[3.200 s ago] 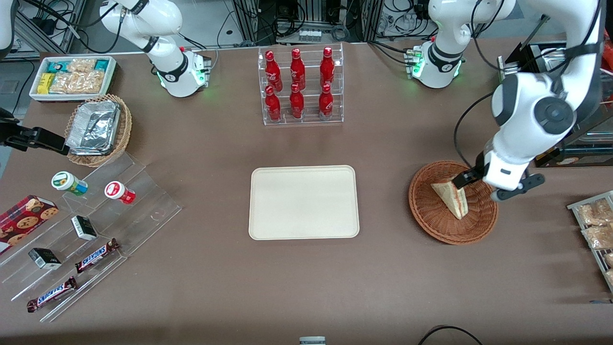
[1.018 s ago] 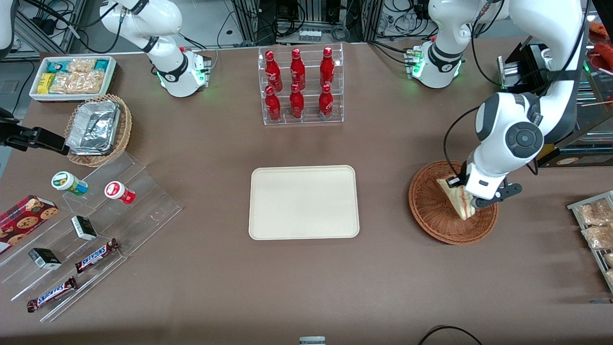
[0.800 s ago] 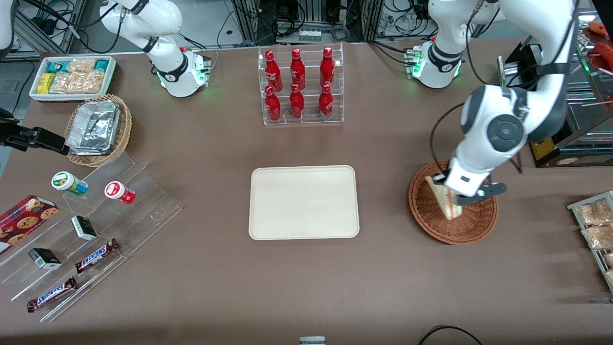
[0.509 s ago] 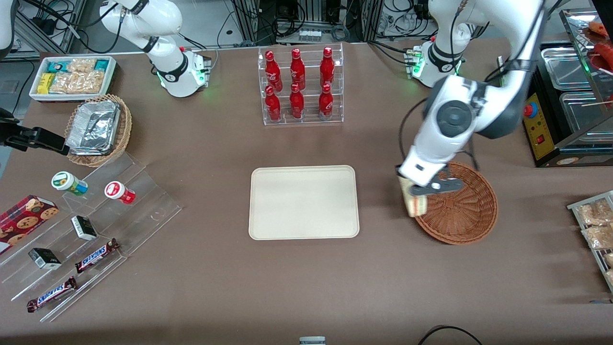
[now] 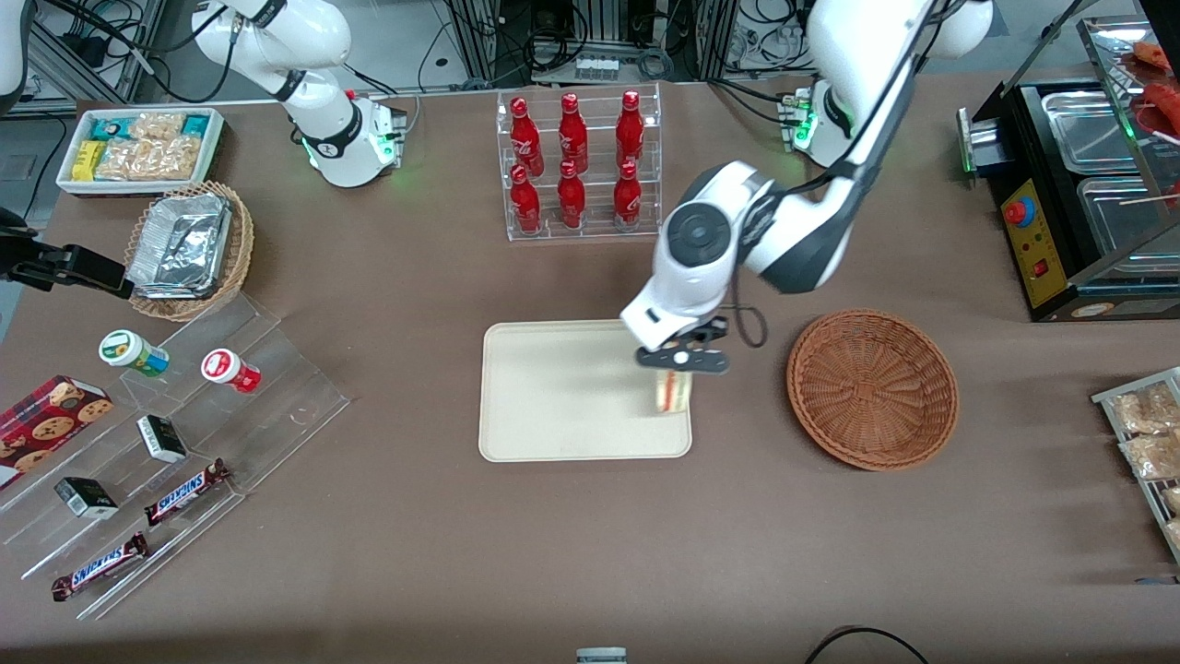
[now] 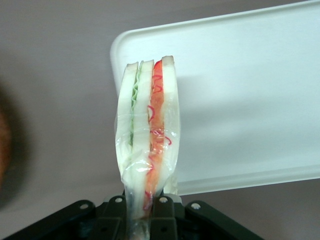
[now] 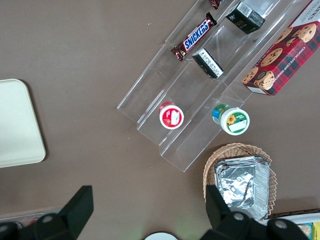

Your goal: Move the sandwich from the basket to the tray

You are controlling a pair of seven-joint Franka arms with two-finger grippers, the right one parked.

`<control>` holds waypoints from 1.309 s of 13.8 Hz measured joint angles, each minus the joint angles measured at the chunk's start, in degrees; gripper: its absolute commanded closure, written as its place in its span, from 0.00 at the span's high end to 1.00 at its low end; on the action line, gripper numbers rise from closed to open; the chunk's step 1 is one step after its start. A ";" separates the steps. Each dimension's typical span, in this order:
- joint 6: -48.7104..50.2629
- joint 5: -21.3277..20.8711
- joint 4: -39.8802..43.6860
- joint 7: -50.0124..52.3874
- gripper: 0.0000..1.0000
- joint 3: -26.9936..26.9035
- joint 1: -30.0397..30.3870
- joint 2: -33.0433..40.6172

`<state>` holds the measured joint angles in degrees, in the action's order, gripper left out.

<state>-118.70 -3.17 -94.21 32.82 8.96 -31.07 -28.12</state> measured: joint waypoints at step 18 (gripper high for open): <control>-0.55 -1.02 7.80 4.95 0.34 -0.54 -3.48 -12.15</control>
<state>-119.25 -4.19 -86.41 37.77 8.42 -34.55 -40.27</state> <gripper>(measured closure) 0.846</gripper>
